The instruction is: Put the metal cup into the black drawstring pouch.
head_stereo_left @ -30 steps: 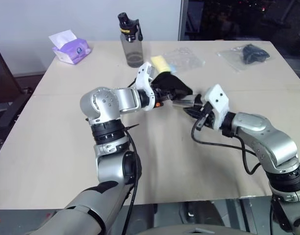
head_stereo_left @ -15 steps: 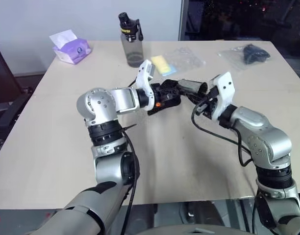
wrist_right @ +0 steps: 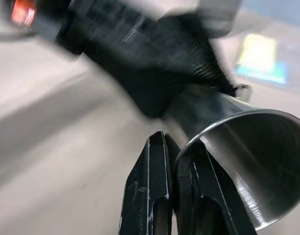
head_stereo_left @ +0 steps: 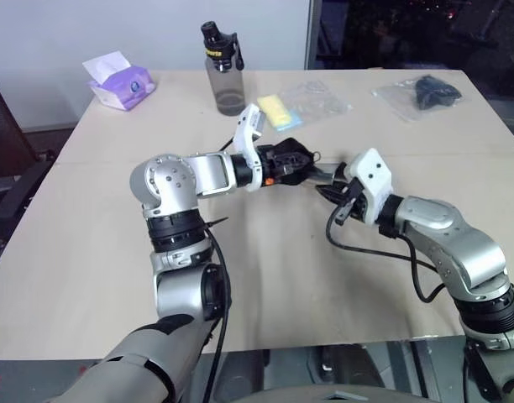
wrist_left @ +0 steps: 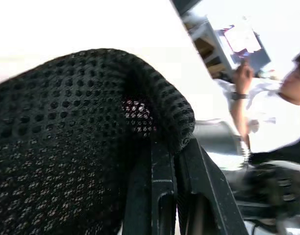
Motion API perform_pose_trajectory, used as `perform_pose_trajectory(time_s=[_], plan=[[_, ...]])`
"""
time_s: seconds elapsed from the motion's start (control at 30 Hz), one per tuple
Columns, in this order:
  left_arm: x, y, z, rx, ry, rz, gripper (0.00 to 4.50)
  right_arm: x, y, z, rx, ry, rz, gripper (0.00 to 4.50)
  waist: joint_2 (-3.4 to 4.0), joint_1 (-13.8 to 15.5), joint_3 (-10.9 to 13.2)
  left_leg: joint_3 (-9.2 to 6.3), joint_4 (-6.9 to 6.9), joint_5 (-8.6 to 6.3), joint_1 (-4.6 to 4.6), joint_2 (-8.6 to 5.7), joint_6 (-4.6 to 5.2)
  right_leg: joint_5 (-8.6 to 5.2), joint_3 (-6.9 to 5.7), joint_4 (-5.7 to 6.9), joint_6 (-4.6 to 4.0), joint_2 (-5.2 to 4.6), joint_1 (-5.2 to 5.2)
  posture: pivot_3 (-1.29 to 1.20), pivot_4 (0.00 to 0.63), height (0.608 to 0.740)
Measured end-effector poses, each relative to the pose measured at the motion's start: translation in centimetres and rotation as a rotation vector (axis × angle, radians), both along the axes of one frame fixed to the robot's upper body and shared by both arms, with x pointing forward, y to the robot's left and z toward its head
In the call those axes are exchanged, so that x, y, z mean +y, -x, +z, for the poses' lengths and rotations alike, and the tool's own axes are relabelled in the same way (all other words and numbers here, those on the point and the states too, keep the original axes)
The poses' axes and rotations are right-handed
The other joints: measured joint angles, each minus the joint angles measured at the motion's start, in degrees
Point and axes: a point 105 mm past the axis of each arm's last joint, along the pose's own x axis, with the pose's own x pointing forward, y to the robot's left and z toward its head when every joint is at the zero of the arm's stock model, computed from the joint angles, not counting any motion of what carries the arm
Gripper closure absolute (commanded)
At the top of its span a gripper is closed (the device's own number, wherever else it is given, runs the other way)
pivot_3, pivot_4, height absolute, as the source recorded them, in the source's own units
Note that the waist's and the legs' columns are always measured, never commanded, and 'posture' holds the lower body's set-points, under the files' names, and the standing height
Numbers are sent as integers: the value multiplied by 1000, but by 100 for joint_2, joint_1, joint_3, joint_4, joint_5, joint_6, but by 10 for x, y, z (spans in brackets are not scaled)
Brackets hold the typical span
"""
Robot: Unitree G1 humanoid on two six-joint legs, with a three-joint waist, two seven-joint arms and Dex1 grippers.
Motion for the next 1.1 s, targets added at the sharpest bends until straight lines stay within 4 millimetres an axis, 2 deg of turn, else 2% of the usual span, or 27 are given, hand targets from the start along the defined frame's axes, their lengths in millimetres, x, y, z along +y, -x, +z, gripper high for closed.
perform_pose_trajectory(time_s=[0.13, 0.3, 0.47, 0.7, 0.87, 1.1], plan=[[7, 1, -1, -27, -4, -9, 4500, 0, -5, 11, -4, -113, -31, 4443, 1, -7, 1, -1, -2, 0, 2, 3, 0, 0, 2, 4, 0, 2, -1, 0, 150, 740], [21, -4, -6, -61, -26, -4, 4500, -9, -12, 36, -24, -284, -82, 4443, 2, 10, 1, -2, -2, 0, 0, 2, 0, 0, -1, 1, -1, 0, 0, 0, 150, 740], [22, -7, -7, -81, -13, -29, 4500, -4, -8, 40, 35, -390, -58, 4443, 2, 13, 1, 0, -3, 0, -1, 2, 0, 0, 0, -1, -1, -1, -1, 0, 150, 740], [22, -6, -8, -59, 29, -59, 4500, 12, 7, 50, 7, -396, 15, 4443, 3, 5, 2, -3, -4, 0, -1, 2, 0, 0, -2, 0, -1, 0, -2, 0, 150, 740], [21, -4, -8, -65, 21, -83, 4500, 16, 11, 59, -21, -407, 45, 4443, 3, 4, 2, -2, -4, 0, -1, 2, 1, 0, -2, 0, 0, 0, -2, 0, 150, 740], [24, -3, -8, -69, 21, -85, 4500, 6, 9, 39, 4, -308, 14, 4443, 3, 8, 2, 0, -5, 0, -2, 2, 1, -1, -1, -3, -1, 0, -2, 0, 150, 740]])
